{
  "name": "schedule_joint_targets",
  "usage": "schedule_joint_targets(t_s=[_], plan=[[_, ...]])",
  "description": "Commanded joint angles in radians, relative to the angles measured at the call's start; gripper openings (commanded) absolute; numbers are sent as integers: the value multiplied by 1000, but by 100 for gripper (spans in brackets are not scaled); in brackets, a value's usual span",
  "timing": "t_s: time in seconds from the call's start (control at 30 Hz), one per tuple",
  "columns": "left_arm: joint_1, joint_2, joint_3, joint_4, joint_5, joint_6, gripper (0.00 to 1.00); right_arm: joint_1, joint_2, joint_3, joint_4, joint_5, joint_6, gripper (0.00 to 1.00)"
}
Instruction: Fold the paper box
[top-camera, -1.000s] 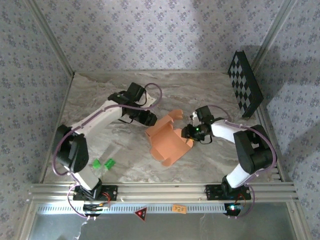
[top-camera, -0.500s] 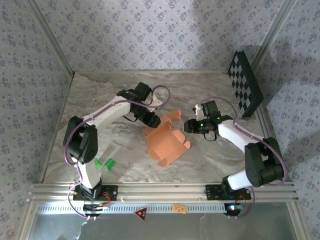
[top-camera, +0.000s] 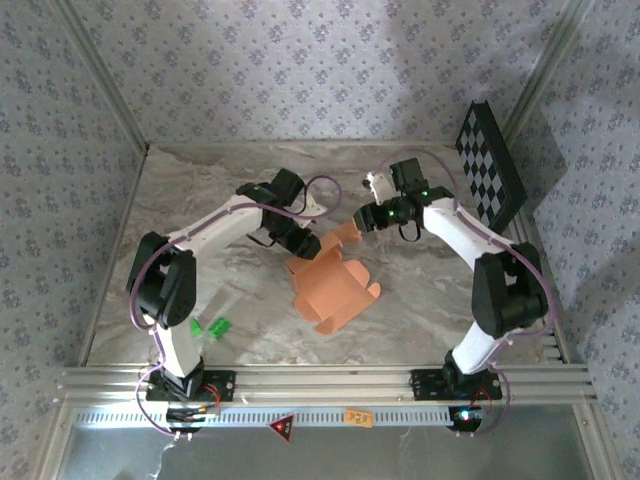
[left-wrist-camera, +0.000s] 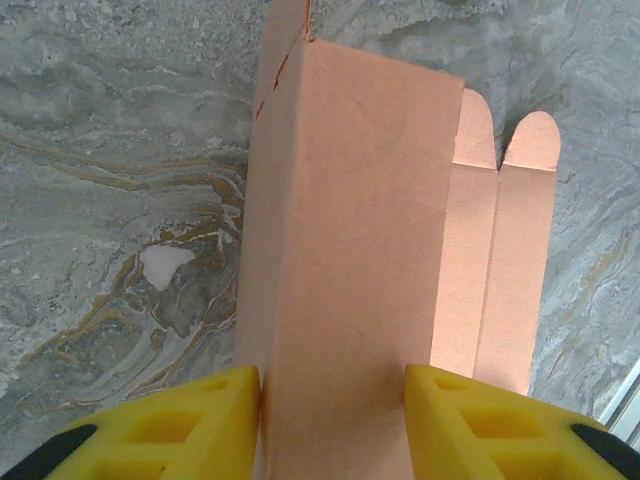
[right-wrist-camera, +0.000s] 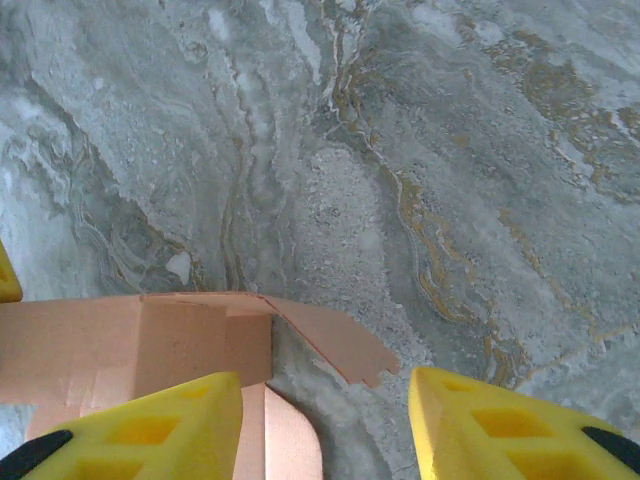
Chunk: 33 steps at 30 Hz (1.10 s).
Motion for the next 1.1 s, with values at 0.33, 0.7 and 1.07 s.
schedule_joint_targets(t_s=[0.33, 0.7, 1.07], plan=[[-8, -9, -40, 12, -25, -20, 41, 20, 127, 125, -144, -28, -184, 47], [-8, -14, -41, 11, -26, -24, 41, 29, 172, 226, -243, -60, -511, 51], [-8, -12, -37, 11, -24, -26, 41, 28, 336, 453, -511, -87, -726, 48]])
